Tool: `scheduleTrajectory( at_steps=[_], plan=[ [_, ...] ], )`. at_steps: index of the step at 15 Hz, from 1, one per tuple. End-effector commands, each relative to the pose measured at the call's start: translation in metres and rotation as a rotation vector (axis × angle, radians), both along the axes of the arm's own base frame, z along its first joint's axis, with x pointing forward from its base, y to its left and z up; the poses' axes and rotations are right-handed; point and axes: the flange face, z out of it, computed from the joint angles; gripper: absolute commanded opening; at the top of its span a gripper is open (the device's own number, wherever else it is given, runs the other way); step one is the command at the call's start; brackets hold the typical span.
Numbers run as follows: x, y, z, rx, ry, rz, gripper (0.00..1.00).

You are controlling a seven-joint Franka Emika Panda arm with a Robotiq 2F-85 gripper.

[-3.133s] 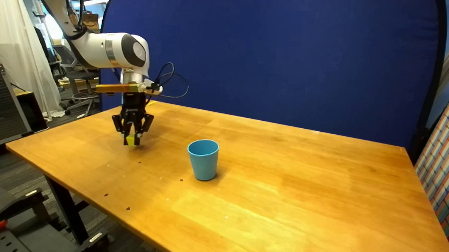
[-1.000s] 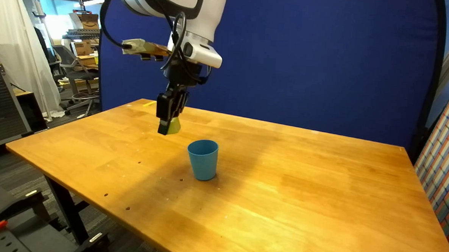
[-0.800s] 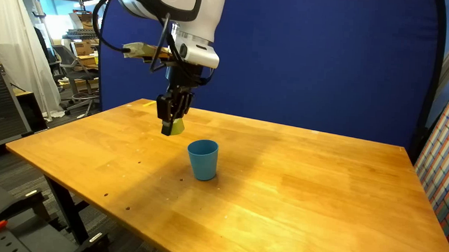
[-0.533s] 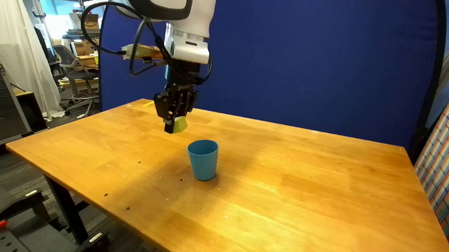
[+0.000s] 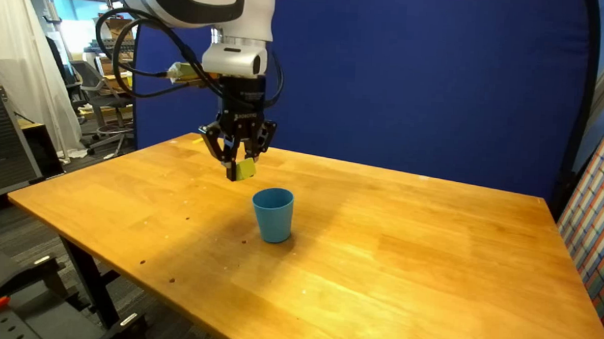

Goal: Put the yellow block inside the blue cup

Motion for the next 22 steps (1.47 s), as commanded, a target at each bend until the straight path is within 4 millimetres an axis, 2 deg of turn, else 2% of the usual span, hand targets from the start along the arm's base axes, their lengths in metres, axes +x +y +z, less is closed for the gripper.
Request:
scheduleTrajectory(
  at_steps=[1,5,12,22],
  plan=[
    [-0.012,-0.004,0.002,-0.05,0.006,-0.118,0.09],
    [-0.011,-0.003,0.006,-0.107,0.008,-0.155,0.09],
    [0.007,0.012,0.029,-0.19,-0.058,0.019,0.09],
    [0.032,0.011,0.025,-0.216,-0.073,0.078,0.09]
  ],
)
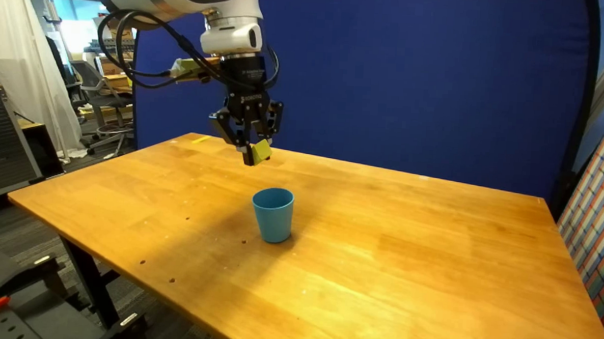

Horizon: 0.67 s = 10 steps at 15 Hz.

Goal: Put the yellow block inside the blue cup

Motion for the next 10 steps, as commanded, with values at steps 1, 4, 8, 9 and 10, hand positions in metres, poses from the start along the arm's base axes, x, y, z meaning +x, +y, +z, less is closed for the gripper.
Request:
scheduleTrajectory(
  at_steps=[1,4,8,9,10],
  plan=[
    [0.0137,-0.0057,-0.0002,-0.012,-0.016,0.027,0.09],
    [0.0168,-0.0071,-0.005,0.003,-0.02,0.035,0.6],
    [0.0196,-0.008,-0.0088,0.002,-0.02,0.05,0.89],
    [0.0198,-0.0071,-0.0089,0.005,-0.023,0.057,0.96],
    [0.0203,-0.006,-0.0087,0.004,-0.026,0.065,0.99]
  ],
)
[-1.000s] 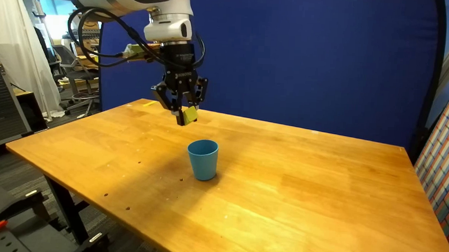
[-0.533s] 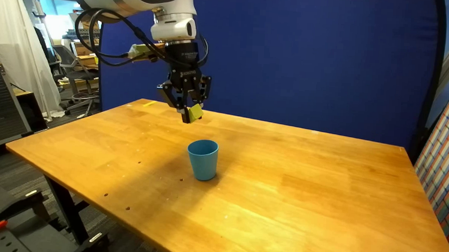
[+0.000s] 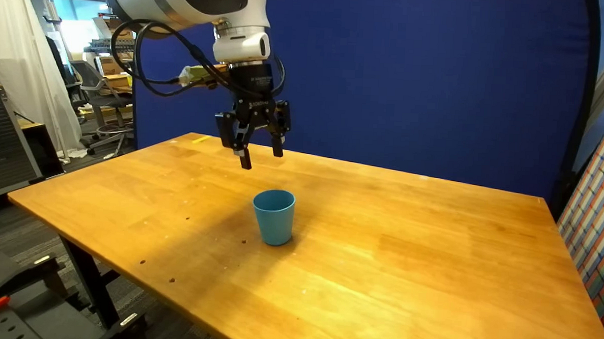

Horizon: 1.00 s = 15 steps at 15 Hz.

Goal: Put the yellow block inside the blue cup

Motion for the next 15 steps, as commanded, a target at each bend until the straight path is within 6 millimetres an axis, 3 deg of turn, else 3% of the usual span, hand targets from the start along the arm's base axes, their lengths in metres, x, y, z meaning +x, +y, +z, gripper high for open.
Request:
scheduleTrajectory(
  at_steps=[1,2,10,13,15],
  plan=[
    [0.008,0.003,0.006,0.01,-0.041,0.06,1.0],
    [0.008,0.012,0.01,0.003,-0.042,0.105,1.0],
    [0.014,0.163,0.065,0.054,0.059,0.588,1.0],
    [0.023,0.199,0.093,0.07,0.079,0.762,1.0],
    [0.028,0.212,0.114,0.076,0.091,0.877,1.0]
  ],
)
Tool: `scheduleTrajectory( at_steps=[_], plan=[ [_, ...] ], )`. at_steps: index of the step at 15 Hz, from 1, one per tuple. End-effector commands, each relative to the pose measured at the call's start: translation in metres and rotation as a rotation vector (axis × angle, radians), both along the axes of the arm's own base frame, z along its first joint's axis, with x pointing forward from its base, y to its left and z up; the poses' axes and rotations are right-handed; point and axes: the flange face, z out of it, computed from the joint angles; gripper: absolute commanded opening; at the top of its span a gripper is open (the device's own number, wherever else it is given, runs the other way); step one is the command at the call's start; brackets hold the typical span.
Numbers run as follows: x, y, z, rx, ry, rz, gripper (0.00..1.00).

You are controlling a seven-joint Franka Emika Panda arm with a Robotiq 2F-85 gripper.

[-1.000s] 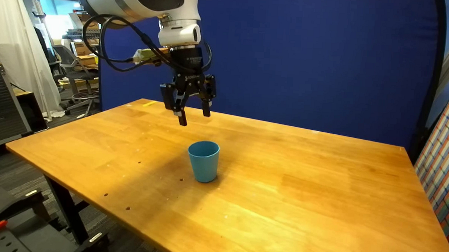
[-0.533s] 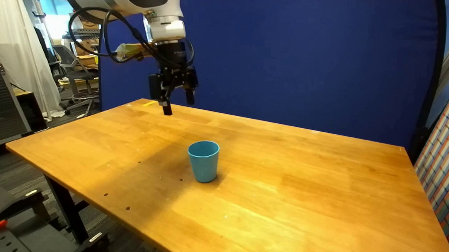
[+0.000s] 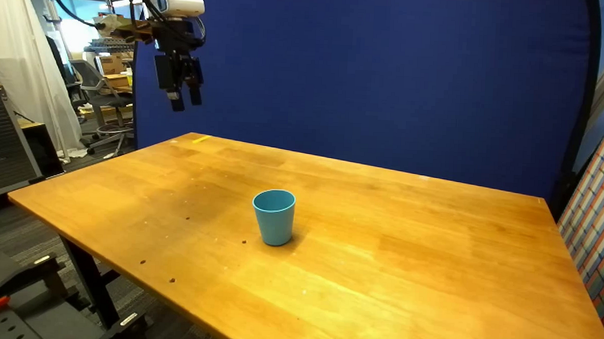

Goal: Put the yellow block inside the blue cup

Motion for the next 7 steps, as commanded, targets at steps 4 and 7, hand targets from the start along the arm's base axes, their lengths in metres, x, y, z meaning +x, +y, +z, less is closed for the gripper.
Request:
scheduleTrajectory(
  at_steps=[4,7],
  plan=[
    [0.013,0.016,0.038,0.001,0.016,0.205,1.0],
    [0.015,0.017,0.045,0.002,0.017,0.239,1.0]
  ],
)
